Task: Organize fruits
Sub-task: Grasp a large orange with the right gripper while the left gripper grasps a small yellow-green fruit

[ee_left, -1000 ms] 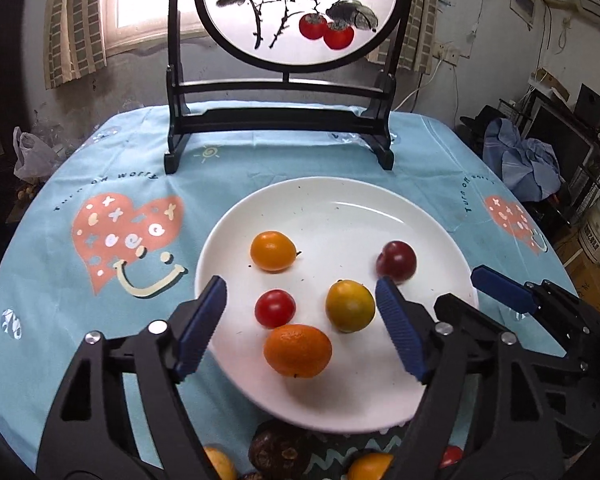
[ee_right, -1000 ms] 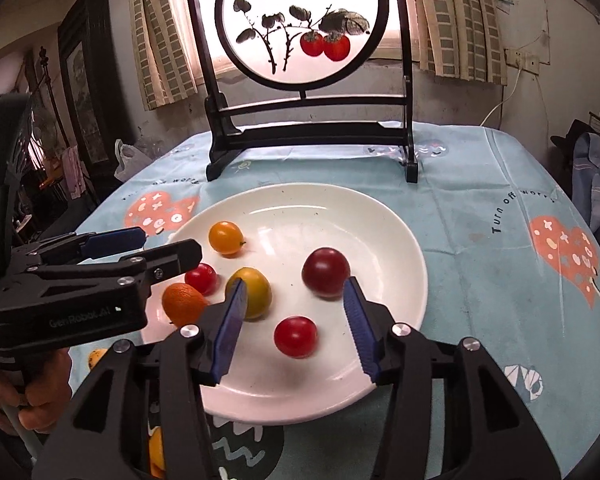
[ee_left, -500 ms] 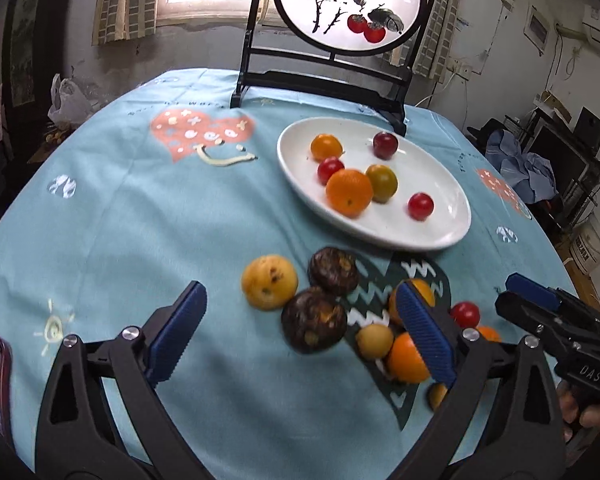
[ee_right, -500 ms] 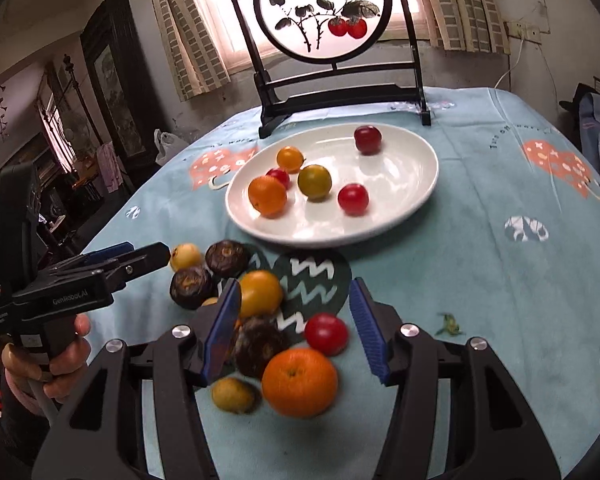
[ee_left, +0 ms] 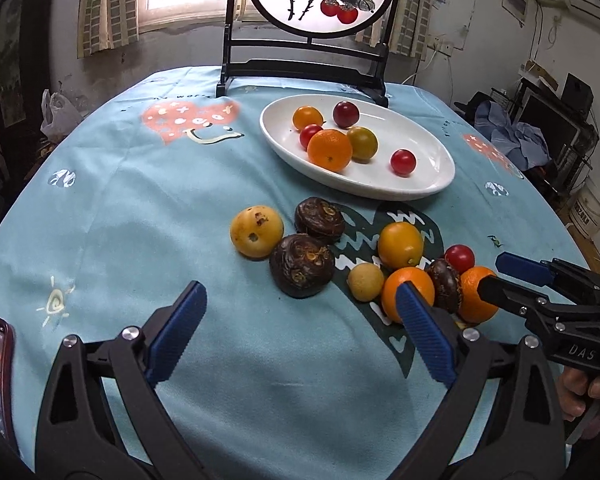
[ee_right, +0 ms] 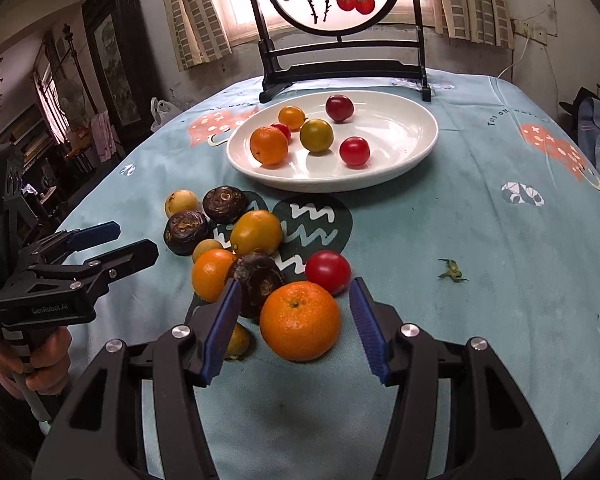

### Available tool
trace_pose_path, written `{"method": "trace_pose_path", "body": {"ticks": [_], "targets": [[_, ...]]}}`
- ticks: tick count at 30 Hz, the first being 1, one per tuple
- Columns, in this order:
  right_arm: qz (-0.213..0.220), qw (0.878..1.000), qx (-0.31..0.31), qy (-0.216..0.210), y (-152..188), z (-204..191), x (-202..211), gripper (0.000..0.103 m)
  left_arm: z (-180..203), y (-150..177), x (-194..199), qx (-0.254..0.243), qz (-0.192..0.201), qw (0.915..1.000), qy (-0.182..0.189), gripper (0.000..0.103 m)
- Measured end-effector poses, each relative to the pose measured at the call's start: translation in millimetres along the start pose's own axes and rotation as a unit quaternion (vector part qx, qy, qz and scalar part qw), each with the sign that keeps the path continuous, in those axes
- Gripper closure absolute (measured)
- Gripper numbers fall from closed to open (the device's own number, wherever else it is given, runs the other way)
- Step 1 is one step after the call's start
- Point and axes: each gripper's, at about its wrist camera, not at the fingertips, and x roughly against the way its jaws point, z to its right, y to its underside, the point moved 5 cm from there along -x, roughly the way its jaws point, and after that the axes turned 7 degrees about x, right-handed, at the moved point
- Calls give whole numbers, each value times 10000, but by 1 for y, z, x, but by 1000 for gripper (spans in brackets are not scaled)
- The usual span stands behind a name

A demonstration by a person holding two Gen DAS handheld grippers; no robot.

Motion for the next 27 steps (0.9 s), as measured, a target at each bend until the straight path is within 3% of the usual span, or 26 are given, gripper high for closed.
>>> {"method": "trace_pose_path", "body": {"ticks": [24,27], "targets": [[-526,9984,-188,-95,9,6,-18,46,1,1,0,-39,18,10000,-55,6],[-520,9982,-198,-203,9,5,-18,50,1,0,0,-36,19,10000,-48,6]]}}
